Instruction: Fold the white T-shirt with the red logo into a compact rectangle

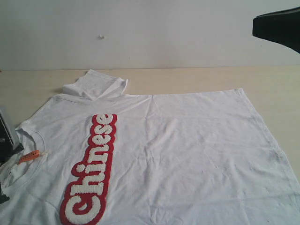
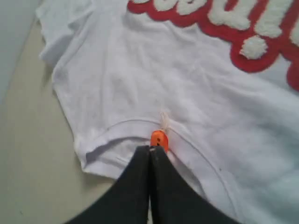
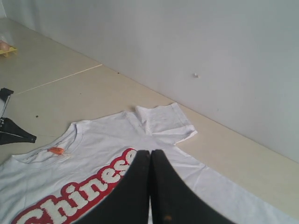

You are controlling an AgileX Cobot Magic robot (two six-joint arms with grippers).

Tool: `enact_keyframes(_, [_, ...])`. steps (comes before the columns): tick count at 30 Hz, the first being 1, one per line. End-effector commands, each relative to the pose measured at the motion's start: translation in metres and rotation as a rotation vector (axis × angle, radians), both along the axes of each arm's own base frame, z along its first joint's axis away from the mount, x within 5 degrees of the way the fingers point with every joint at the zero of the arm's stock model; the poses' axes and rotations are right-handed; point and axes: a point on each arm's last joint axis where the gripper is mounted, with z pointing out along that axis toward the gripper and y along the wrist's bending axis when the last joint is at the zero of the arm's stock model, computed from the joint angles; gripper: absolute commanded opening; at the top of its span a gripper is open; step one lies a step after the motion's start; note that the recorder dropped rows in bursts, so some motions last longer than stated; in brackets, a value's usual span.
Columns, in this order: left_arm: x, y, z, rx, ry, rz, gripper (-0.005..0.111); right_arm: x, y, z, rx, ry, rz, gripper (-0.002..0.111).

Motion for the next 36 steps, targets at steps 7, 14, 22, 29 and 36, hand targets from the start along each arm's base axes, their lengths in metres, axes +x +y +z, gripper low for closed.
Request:
enact_keyframes(7, [0.009, -0.013, 0.013, 0.299, -0.070, -0.307, 0.000, 0.000, 0.001, 0.003, -0.003, -0.013, 0.005, 0.000])
enact_keyframes(14, [0.011, -0.012, 0.014, 0.377, -0.085, -0.363, 0.000, 0.000, 0.001, 0.003, -0.003, -0.013, 0.005, 0.000])
enact_keyframes(22, [0.014, -0.013, 0.018, 0.352, -0.088, -0.330, 0.000, 0.000, 0.001, 0.003, -0.003, -0.013, 0.005, 0.000])
enact_keyframes(29, [0.014, -0.015, 0.019, 0.306, -0.098, -0.321, 0.000, 0.000, 0.001, 0.003, 0.005, -0.007, 0.005, 0.000])
enact_keyframes(36, [0.015, -0.018, 0.021, 0.258, -0.117, -0.320, 0.000, 0.002, 0.001, 0.008, 0.103, -0.006, -0.022, 0.000])
